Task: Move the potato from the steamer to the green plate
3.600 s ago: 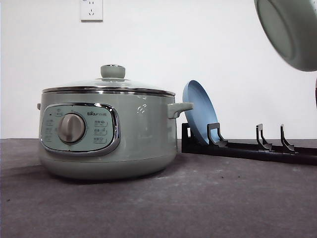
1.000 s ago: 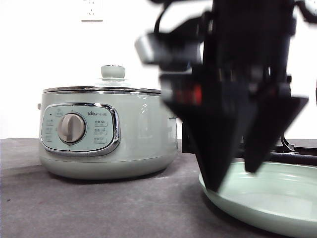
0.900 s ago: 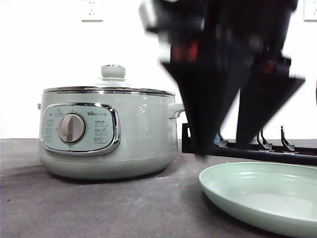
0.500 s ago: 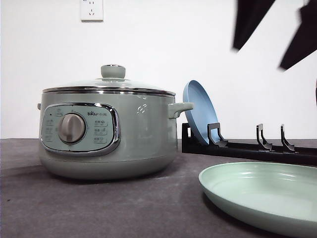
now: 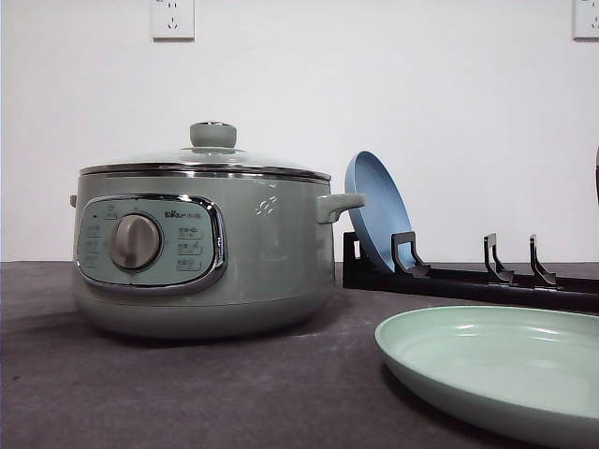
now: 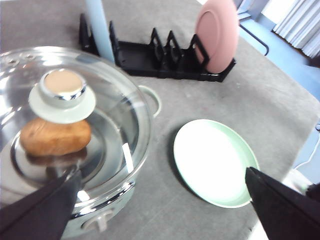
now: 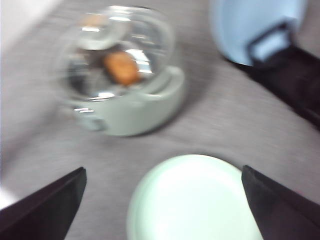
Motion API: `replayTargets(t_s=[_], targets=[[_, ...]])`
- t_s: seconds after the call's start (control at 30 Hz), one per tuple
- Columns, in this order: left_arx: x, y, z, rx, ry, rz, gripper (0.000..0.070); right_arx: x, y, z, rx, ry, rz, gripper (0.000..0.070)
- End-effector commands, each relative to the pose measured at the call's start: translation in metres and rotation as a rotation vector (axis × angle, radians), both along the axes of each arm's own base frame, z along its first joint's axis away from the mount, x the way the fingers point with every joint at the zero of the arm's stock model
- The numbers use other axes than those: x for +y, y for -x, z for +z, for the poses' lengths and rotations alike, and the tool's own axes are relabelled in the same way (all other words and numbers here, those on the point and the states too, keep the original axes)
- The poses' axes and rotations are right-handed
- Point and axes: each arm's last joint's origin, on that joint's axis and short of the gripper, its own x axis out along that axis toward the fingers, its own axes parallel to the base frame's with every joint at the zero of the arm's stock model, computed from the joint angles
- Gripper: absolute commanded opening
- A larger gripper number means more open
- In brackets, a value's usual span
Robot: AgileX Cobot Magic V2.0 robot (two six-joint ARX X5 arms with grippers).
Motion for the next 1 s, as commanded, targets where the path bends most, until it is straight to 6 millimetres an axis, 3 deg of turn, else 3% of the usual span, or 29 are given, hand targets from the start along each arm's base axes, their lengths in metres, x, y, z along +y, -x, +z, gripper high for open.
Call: replayTargets(t_s=[0.0, 0.3, 0.53, 0.97], targets=[[-0.002, -0.006, 0.007, -0.001, 0.005, 0.02, 0.0675, 0.0, 0.004, 0.007, -0.028, -0.02, 0.031, 0.0628], [-0.012, -0.039, 0.029, 0.053, -0.088, 0.111, 0.0666, -0.001, 0.01, 0.009, -0.03, -0.053, 0.04, 0.0618], [-0.032, -0.076, 0.043, 0.137, -0.199, 0.154, 0.0666, -0.001, 0.009, 0.009, -0.03, -0.051, 0.04, 0.0618], [-0.086, -0.145, 0.024, 0.266, -0.385, 0.16, 0.0665, -0.001, 0.009, 0.009, -0.035, -0.047, 0.043, 0.0618]])
